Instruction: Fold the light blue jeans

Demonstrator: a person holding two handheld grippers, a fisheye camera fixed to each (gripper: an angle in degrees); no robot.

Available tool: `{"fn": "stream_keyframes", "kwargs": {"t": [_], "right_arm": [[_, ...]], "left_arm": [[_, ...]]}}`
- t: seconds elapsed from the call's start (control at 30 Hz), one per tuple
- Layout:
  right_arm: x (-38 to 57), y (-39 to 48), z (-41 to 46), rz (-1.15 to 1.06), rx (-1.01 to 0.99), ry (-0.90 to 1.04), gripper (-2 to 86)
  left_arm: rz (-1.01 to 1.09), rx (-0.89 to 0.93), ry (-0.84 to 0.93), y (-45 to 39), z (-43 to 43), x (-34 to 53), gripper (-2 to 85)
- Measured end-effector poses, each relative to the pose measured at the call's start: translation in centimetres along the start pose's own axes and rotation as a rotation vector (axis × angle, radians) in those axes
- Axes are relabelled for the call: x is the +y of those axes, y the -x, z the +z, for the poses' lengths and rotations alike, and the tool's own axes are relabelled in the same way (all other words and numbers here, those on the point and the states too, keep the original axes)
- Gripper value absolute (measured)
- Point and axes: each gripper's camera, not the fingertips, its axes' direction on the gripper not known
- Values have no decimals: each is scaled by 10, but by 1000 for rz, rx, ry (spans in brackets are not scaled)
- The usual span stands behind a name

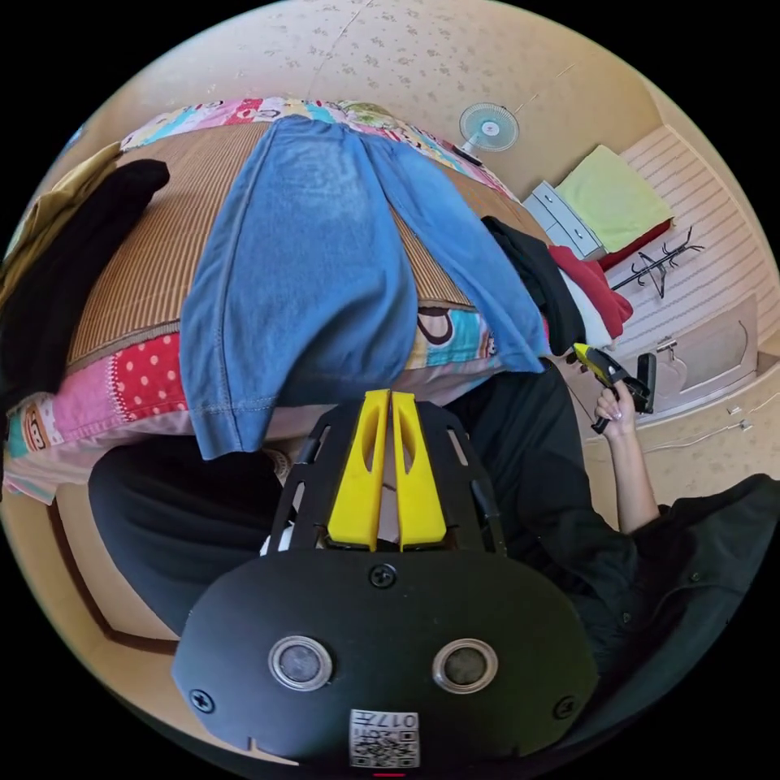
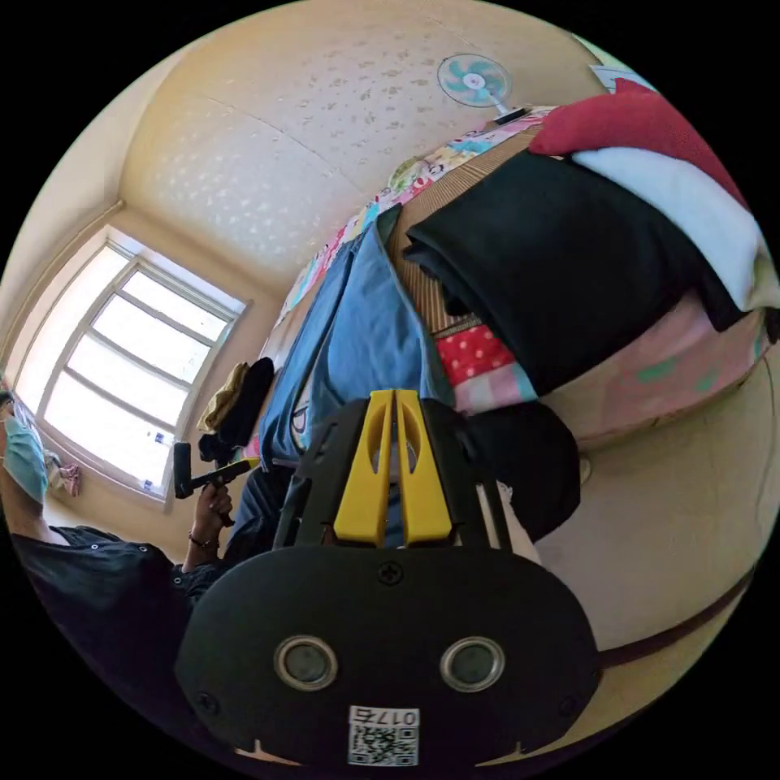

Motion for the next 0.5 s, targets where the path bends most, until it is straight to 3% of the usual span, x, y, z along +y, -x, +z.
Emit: {"fn": "stream_keyframes", "kwargs": {"t": [0.17, 0.33, 0.5], "right_arm": [[7, -1, -2, -20, -36, -65, 28], [-22, -4, 27, -6, 58, 27, 71], [-60, -17, 62, 24, 218, 190, 104]], "left_arm": [[49, -16, 23, -31, 13, -11, -10], [111, -31, 32, -67, 23, -23, -10], [139, -211, 36, -99, 26, -30, -10]]}}
